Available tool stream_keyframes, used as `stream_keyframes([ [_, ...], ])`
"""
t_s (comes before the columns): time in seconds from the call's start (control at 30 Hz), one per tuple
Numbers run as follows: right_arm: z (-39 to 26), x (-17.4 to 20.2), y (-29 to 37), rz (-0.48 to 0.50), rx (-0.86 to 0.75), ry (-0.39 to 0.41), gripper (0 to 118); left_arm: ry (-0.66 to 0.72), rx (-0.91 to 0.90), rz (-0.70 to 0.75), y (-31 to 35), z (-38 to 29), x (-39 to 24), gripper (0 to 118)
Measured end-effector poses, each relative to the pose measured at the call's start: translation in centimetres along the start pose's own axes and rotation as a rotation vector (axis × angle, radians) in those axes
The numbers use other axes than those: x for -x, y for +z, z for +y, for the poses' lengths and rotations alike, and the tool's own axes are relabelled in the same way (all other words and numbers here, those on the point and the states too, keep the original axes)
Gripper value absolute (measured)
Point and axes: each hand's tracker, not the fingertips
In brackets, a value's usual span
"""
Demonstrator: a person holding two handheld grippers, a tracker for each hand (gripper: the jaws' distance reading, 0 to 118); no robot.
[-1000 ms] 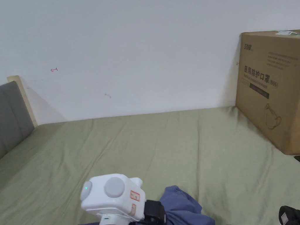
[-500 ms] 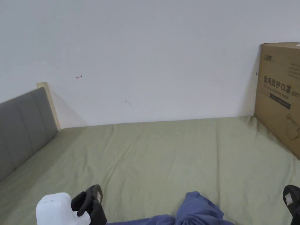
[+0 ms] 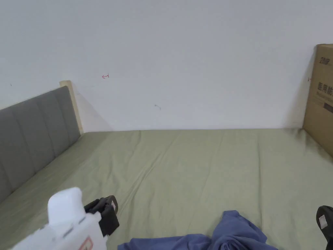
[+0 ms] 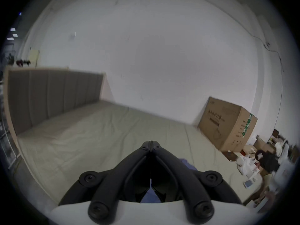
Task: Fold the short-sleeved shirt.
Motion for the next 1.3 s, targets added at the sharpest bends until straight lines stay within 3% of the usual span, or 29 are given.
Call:
stream_keyframes([
  [0.13, -0.6, -0.1, -0.7, -0.008, 0.057, -0.001, 0, 0.019, 0.485, -0.036, -10.8, 1.9, 4.4, 0],
  [0.23, -1.3, -0.4, -1.4, 0.004, 0.084, 0.002, 0, -0.030, 0.575, 0.112, -16.3, -0.2, 6.6, 1],
  [0.27, -1.6, -0.5, -1.6, 0.001, 0.097, 0.012, 0, -0.029, 0.593, 0.118, -17.8, -0.9, 7.2, 26],
  [0.3, -1.8, -0.5, -2.0, -0.006, 0.113, 0.028, 0, -0.009, 0.633, 0.113, -18.8, -2.1, 7.0, 74],
  [0.33, -2.0, -0.6, -2.3, -0.008, 0.124, 0.039, 0, 0.005, 0.667, 0.100, -20.1, -3.3, 7.3, 111],
  [0.37, -2.2, -0.7, -2.6, -0.007, 0.135, 0.045, 0, 0.006, 0.637, 0.102, -20.6, -3.9, 7.3, 118],
  [0.53, -3.1, -1.3, -4.1, -0.013, 0.185, 0.053, 0, -0.069, 0.709, 0.131, -24.7, -8.9, 6.6, 116],
  [0.6, -3.5, -1.5, -4.8, -0.018, 0.202, 0.050, 0, -0.076, 0.723, 0.136, -25.7, -11.2, 7.2, 108],
  [0.63, -3.5, -1.6, -5.2, -0.019, 0.210, 0.049, 0, -0.171, 0.641, 0.196, -24.6, -11.2, 6.4, 104],
  [0.67, -3.5, -1.7, -5.6, -0.016, 0.217, 0.048, 0, -0.182, 0.577, 0.159, -23.3, -10.6, 6.0, 79],
  [0.7, -3.5, -1.8, -6.3, -0.012, 0.224, 0.051, 0, -0.157, 0.530, 0.103, -20.6, -10.6, 3.8, 39],
  [0.73, -3.4, -1.9, -7.1, -0.006, 0.232, 0.058, 0, -0.119, 0.493, 0.040, -19.3, -10.3, 3.5, 8],
  [0.8, -3.0, -2.2, -9.6, 0.075, 0.277, 0.063, 0, -0.049, 0.394, -0.097, -16.4, -9.7, 3.0, 7],
  [0.87, -2.3, -2.7, -13.1, 0.157, 0.341, 0.023, 0, -0.110, 0.306, -0.109, -13.9, -8.9, 1.7, 7],
  [0.93, -1.7, -3.5, -17.9, 0.196, 0.465, -0.085, 0, -0.183, 0.223, -0.082, -11.4, -8.1, 0.7, 7],
  [1.0, -1.8, -4.2, -23.4, 0.151, 0.645, -0.209, 2, -0.167, 0.199, -0.103, -10.5, -7.5, 0.9, 7],
  [1.03, -2.4, -4.6, -26.1, 0.153, 0.721, -0.262, 21, -0.151, 0.186, -0.126, -9.9, -7.4, 1.0, 7],
  [1.07, -3.2, -4.7, -28.7, 0.170, 0.833, -0.250, 78, -0.139, 0.185, -0.135, -9.4, -7.4, 1.0, 7],
  [1.1, -4.1, -4.9, -30.7, 0.176, 0.862, -0.255, 111, -0.138, 0.189, -0.134, -9.4, -7.4, 1.1, 7],
  [1.13, -4.9, -4.8, -32.6, 0.151, 0.911, -0.231, 118, -0.136, 0.191, -0.134, -9.2, -7.5, 1.2, 7],
  [1.23, -8.2, -4.3, -37.3, 0.063, 1.105, -0.057, 117, -0.124, 0.207, -0.127, -9.2, -8.1, 1.6, 7],
  [1.3, -10.4, -4.2, -38.6, -0.006, 1.164, -0.003, 111, -0.097, 0.220, -0.124, -9.1, -8.3, 2.3, 7],
])
